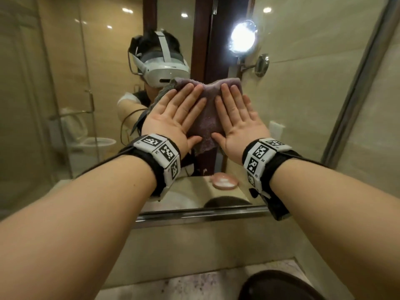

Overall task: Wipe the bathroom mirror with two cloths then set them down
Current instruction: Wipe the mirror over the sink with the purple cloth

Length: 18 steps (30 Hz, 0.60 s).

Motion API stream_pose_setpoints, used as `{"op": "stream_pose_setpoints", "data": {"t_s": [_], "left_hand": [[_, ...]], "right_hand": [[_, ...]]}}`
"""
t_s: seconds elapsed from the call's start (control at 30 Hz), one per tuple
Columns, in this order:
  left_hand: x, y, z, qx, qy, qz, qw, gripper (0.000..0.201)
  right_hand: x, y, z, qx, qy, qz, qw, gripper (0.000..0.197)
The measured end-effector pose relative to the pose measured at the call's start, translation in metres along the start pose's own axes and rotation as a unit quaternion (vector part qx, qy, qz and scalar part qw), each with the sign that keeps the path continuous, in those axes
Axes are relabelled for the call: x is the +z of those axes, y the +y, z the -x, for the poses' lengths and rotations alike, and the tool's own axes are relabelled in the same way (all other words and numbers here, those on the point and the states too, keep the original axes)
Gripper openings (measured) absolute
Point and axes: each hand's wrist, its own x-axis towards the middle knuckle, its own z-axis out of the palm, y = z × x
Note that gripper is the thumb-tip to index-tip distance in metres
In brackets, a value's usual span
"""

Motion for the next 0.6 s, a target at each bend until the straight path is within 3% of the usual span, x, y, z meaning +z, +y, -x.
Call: {"op": "stream_pose_setpoints", "data": {"t_s": [0.23, 0.6], "left_hand": [[0.018, -0.038, 0.031, -0.018, -0.046, -0.02, 0.999, 0.077], [0.026, -0.009, 0.031, -0.019, -0.062, 0.052, 0.997, 0.085]], "right_hand": [[0.004, -0.06, -0.008, 0.009, -0.001, -0.016, 1.0, 0.08], [0.013, -0.046, 0.011, 0.042, -0.02, -0.008, 0.999, 0.077]]}}
